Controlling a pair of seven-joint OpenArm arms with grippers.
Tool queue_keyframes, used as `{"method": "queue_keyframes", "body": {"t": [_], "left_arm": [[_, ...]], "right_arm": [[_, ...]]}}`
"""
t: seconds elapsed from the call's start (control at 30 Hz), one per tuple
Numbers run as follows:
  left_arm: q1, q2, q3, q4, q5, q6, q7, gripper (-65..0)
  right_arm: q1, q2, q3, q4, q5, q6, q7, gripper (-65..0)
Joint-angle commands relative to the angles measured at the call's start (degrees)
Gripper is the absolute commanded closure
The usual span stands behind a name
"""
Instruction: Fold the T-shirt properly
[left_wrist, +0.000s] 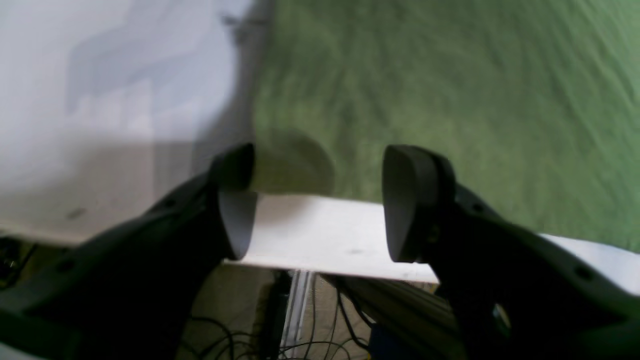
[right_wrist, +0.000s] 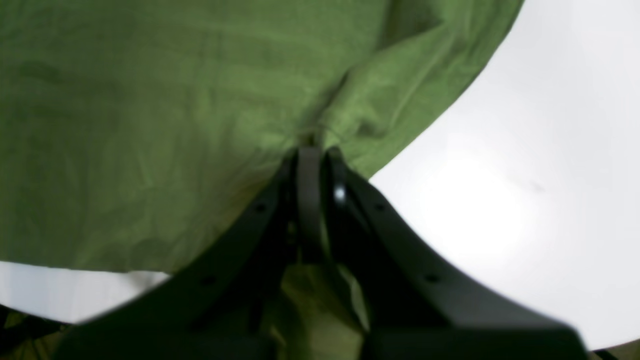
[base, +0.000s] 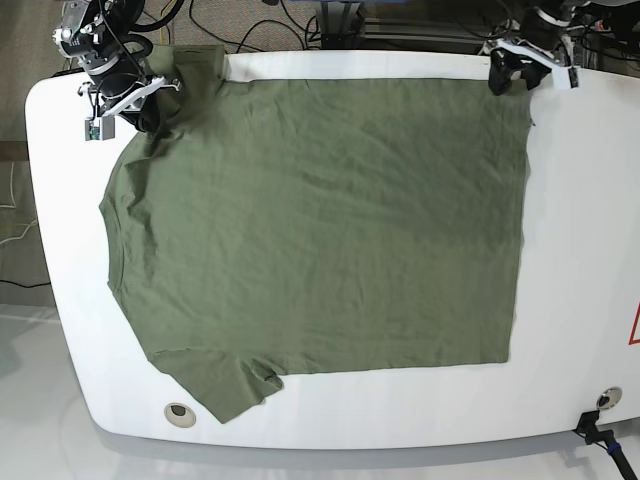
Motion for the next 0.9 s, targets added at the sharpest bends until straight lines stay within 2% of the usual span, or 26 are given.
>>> {"method": "queue_keyframes", "body": {"t": [0.0, 0.47, 0.53, 0.67, 0.7, 0.87], "left_arm": [[0.01, -0.10, -0.14, 0.36, 0.39, -0.06, 0.97, -36.0], [-4.48, -0.10, -0.14, 0.36, 0.48, -0.06, 0.97, -35.6], [-5.09, -0.10, -0.14, 0.36, 0.48, -0.06, 0.97, -30.1], [-5.53, -0.19, -0.14, 0.27, 0.48, -0.06, 0.97, -2.9], [-5.53, -0.36, -0.14, 0.27, 0.57, -0.06, 1.05, 0.0], [-5.27, -0.54, 1.61, 0.27, 1.27, -0.06, 1.05, 0.0]], "right_arm": [[-0.18, 0.69, 0.39, 0.85, 0.69, 0.19, 1.23, -1.9], [-0.18, 0.69, 0.48, 0.76, 0.69, 0.19, 1.23, -1.9], [-0.18, 0.69, 0.48, 0.76, 0.69, 0.19, 1.23, -1.9], [-0.18, 0.69, 0.48, 0.76, 0.69, 0.19, 1.23, -1.9], [-0.18, 0.69, 0.48, 0.76, 0.69, 0.19, 1.23, -1.9], [-0.18, 0.69, 0.48, 0.76, 0.69, 0.19, 1.23, -1.9]]}}
